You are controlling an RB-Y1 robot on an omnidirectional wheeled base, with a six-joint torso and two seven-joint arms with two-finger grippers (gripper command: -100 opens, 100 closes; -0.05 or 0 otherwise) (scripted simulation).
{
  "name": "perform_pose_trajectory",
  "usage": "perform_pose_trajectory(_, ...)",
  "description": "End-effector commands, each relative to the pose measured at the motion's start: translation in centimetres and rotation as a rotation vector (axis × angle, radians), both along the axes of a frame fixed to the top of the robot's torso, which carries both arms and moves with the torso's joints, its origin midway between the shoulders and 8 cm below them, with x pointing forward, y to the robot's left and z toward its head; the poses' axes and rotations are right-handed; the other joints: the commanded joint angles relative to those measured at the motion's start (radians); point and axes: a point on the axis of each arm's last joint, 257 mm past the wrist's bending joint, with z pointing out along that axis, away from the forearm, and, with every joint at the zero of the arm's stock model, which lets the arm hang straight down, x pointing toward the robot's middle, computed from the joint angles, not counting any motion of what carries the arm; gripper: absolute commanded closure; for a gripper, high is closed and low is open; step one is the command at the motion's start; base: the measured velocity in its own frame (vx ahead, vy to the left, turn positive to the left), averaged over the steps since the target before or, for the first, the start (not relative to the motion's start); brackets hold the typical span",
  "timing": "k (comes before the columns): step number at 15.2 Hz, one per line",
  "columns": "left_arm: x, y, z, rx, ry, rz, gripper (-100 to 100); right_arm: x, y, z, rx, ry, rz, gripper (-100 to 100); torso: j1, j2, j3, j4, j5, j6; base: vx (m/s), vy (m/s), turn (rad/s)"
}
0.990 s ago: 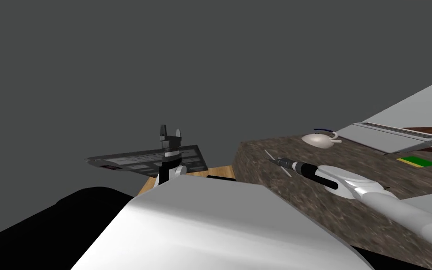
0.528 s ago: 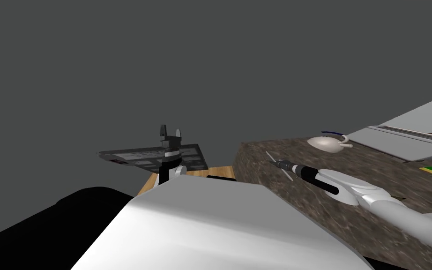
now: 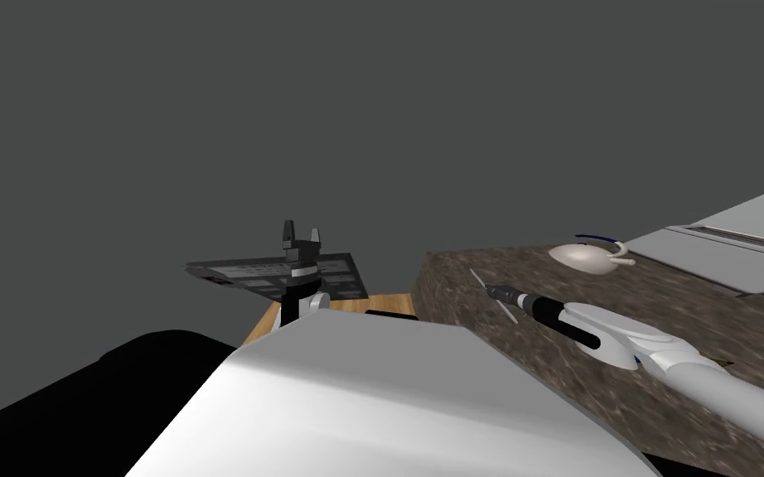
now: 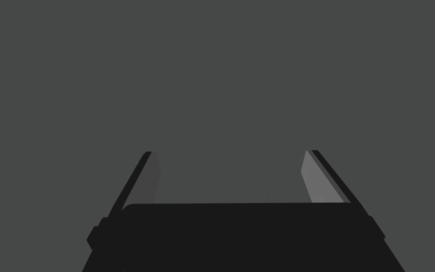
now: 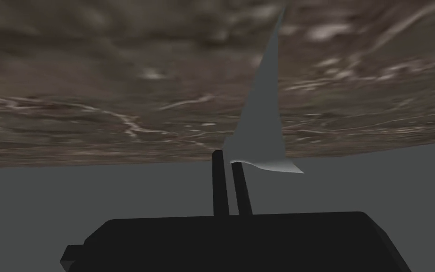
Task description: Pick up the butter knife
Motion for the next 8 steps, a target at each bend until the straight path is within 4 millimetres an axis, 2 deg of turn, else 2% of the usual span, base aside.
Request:
perform_pose_trajectory(1, 0.0, 0.0, 0.0, 0.0, 0.0, 0.0, 0, 0.0, 0.0, 0.0, 0.0, 0.0, 0.0, 100, 0.0, 0.0, 0.0, 0.0, 0.0, 0.0, 0.0, 0.0, 0.0)
perform_pose_trajectory(3, 0.0, 0.0, 0.0, 0.0, 0.0, 0.0, 0, 0.7, 0.3, -0.1, 0.008, 0.002, 0.03, 100, -0.001, 0.0, 0.0, 0.0, -0.001, 0.001, 0.004, 0.02, -0.084)
perform_pose_trajectory(5, 0.0, 0.0, 0.0, 0.0, 0.0, 0.0, 0, 1.4, 0.1, 0.1, 0.006, -0.002, 0.045, 100, 0.002, -0.001, -0.001, -0.001, 0.0, 0.002, 0.013, 0.074, -0.193)
perform_pose_trajectory(8, 0.0, 0.0, 0.0, 0.0, 0.0, 0.0, 0, 1.8, -0.4, 0.2, 0.004, 0.001, 0.055, 100, 0.004, -0.001, -0.001, -0.001, 0.0, 0.002, 0.005, 0.063, -0.102)
